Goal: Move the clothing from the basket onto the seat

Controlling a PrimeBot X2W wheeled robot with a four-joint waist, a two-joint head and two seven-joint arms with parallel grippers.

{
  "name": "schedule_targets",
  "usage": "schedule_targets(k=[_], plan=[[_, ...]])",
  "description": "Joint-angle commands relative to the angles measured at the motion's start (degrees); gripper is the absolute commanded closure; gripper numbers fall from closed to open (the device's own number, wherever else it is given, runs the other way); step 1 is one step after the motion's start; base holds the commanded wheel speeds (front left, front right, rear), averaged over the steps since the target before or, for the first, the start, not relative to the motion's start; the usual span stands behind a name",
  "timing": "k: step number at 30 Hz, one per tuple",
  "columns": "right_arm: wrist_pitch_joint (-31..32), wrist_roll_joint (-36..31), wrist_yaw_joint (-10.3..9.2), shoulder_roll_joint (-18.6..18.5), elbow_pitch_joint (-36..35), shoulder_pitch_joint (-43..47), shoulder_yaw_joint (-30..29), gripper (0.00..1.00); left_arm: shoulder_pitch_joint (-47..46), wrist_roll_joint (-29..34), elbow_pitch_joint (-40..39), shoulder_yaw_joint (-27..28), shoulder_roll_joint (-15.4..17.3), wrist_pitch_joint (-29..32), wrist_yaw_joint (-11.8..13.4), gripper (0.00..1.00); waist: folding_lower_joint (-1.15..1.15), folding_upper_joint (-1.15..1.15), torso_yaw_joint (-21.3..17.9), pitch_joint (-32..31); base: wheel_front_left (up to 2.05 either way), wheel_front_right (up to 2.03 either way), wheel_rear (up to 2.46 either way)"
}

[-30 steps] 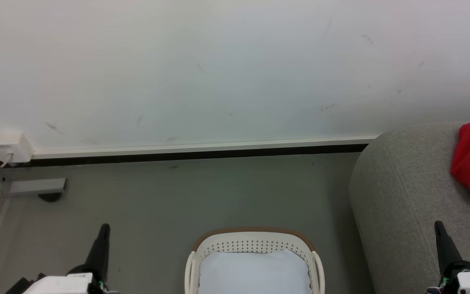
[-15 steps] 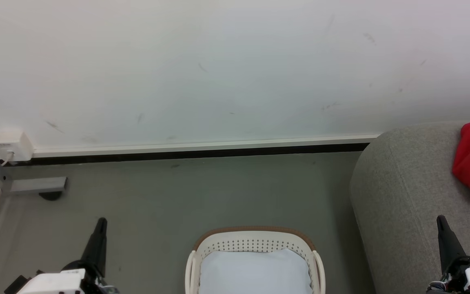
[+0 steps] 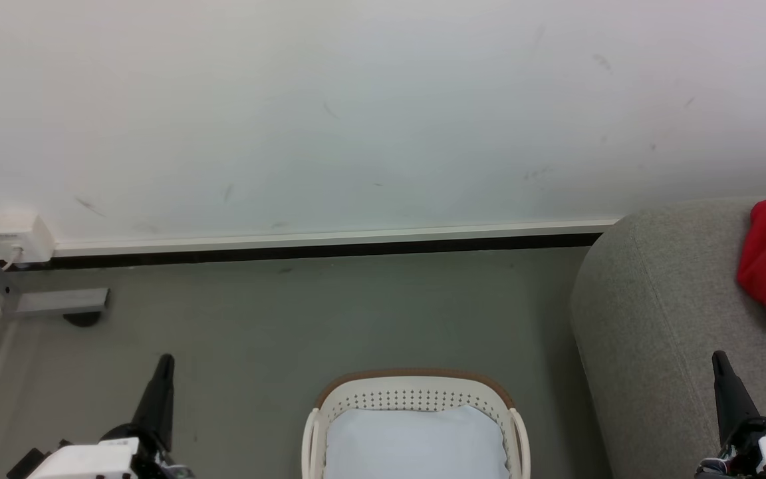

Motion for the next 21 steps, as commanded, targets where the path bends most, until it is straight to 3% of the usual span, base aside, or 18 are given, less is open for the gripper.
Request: schedule_targets(k=[1, 21], plan=[[0.2, 0.1, -0.12, -0.4, -0.3, -0.3, -0.2, 1.0, -0.4, -0.7, -0.1, 0.1, 0.4, 0.3, -0.3, 1.0, 0.0, 0.0, 0.0, 0.0, 0.0, 0.0, 0.0], [0.2, 0.1, -0.12, -0.4, -0.3, -0.3, -0.2, 1.0, -0.4, -0.7, -0.1, 0.1, 0.4, 0.3, -0.2, 1.0, 0.0, 0.0, 0.0, 0.0, 0.0, 0.0, 0.0]])
